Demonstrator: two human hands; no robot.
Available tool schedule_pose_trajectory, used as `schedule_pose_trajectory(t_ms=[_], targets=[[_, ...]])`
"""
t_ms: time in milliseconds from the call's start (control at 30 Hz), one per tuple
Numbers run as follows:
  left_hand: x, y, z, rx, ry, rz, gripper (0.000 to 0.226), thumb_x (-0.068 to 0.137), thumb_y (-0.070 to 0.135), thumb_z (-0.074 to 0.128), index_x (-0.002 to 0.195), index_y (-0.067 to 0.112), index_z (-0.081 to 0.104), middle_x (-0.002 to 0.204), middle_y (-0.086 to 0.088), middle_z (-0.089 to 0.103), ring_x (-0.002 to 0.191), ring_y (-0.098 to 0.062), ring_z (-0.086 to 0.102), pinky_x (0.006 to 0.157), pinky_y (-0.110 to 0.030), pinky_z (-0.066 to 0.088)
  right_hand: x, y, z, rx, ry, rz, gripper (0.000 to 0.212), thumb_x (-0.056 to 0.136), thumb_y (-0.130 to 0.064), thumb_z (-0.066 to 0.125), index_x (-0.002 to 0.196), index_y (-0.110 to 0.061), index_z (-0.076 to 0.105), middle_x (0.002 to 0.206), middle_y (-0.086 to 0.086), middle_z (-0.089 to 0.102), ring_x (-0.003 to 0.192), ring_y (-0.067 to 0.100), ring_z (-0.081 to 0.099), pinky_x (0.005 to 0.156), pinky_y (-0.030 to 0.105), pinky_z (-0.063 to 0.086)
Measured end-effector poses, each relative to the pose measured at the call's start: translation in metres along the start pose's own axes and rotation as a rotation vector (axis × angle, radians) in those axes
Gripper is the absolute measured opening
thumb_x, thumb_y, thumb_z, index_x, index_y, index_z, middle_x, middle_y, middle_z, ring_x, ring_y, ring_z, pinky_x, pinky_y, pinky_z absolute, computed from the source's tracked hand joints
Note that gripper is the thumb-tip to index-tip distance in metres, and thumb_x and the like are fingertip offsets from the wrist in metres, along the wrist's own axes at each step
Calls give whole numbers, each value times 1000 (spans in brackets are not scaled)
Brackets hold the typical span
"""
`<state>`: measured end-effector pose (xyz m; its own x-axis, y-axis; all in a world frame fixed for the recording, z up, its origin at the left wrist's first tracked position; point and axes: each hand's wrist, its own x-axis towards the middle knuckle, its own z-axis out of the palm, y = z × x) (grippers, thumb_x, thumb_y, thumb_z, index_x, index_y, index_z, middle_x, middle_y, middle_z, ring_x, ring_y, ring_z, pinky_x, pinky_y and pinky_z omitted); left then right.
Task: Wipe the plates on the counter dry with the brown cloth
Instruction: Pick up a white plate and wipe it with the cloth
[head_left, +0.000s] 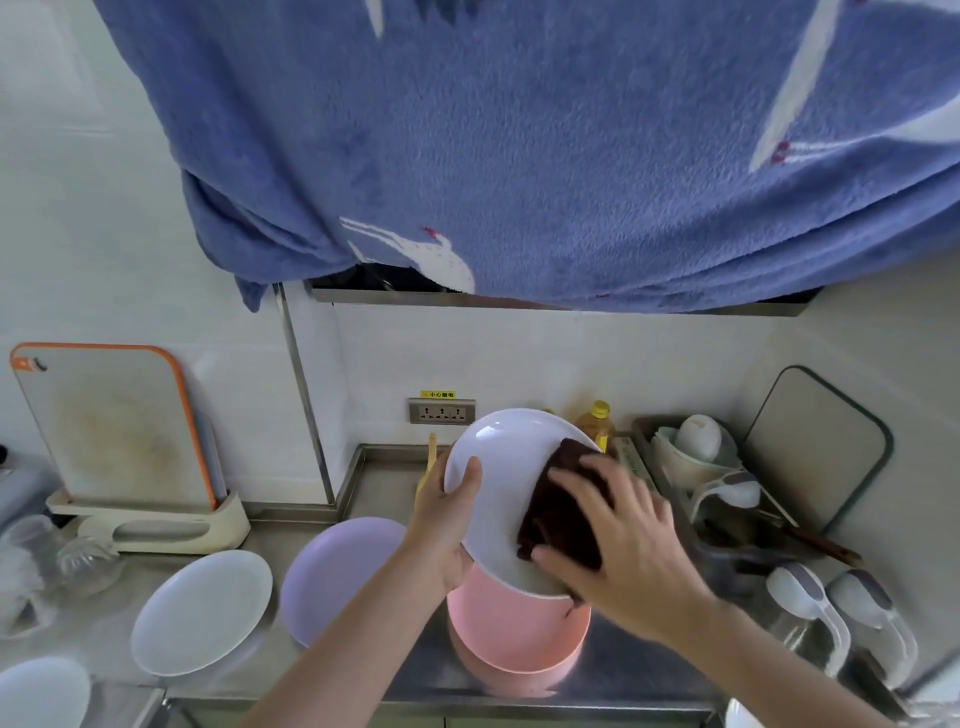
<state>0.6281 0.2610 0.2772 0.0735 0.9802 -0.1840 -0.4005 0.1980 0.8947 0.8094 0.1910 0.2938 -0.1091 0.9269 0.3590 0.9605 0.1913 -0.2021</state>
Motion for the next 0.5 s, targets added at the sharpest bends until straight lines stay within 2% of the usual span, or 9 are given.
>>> schedule_pose_trajectory(t_ms=[100, 167, 233, 333, 400, 467, 500], targets=[[2, 2, -2, -47, -13, -35, 37, 99, 28, 53, 135, 18, 54, 129, -12, 66, 115, -33, 65, 66, -35, 62, -20, 5, 19, -38, -77, -51, 74, 80, -80, 34, 136, -34, 47, 142, -2, 47, 133, 26, 39, 98, 52, 42], [4, 1, 0, -30, -11, -46, 36, 100, 28, 52, 135, 18, 54, 130, -12, 65, 114, -32, 65, 63, -34, 61, -23, 11, 25, -8, -99, -67, 78, 76, -82, 39, 137, -34, 45, 143, -3, 46, 131, 27, 39, 96, 52, 43], [8, -3, 4, -16, 23, -64, 35, 100, 29, 51, 134, 20, 55, 129, -10, 66, 112, -31, 66, 68, -38, 62, -29, 11, 28, -29, -90, -104, 76, 73, -79, 48, 133, -33, 51, 137, -3, 51, 122, 27, 45, 91, 50, 48], [12, -13, 15, 48, 97, -81, 34, 97, 35, 54, 131, 28, 57, 129, -5, 65, 113, -29, 64, 89, -50, 57, -42, 6, 34, -44, 29, -103, 48, 82, -57, 48, 122, -32, 61, 122, -6, 63, 104, 25, 59, 77, 44, 55], [12, -22, 29, 98, 101, -41, 35, 97, 35, 55, 132, 30, 55, 131, 3, 62, 115, -24, 61, 95, -45, 54, -48, -1, 37, 3, 71, -90, 42, 81, -44, 47, 119, -31, 61, 114, -10, 67, 95, 21, 63, 72, 39, 55], [9, -29, 43, 154, 54, 9, 32, 99, 28, 53, 130, 36, 50, 118, 18, 56, 104, -12, 59, 90, -33, 47, -53, -5, 42, 73, 80, -96, 46, 78, -38, 50, 122, -31, 57, 113, -14, 67, 93, 17, 63, 75, 37, 55], [8, -33, 49, 186, 41, 17, 32, 100, 26, 52, 124, 44, 43, 112, 20, 56, 98, -10, 58, 85, -30, 46, -55, -3, 43, 102, 73, -97, 49, 77, -36, 54, 125, -32, 55, 115, -15, 66, 94, 16, 63, 78, 36, 54]])
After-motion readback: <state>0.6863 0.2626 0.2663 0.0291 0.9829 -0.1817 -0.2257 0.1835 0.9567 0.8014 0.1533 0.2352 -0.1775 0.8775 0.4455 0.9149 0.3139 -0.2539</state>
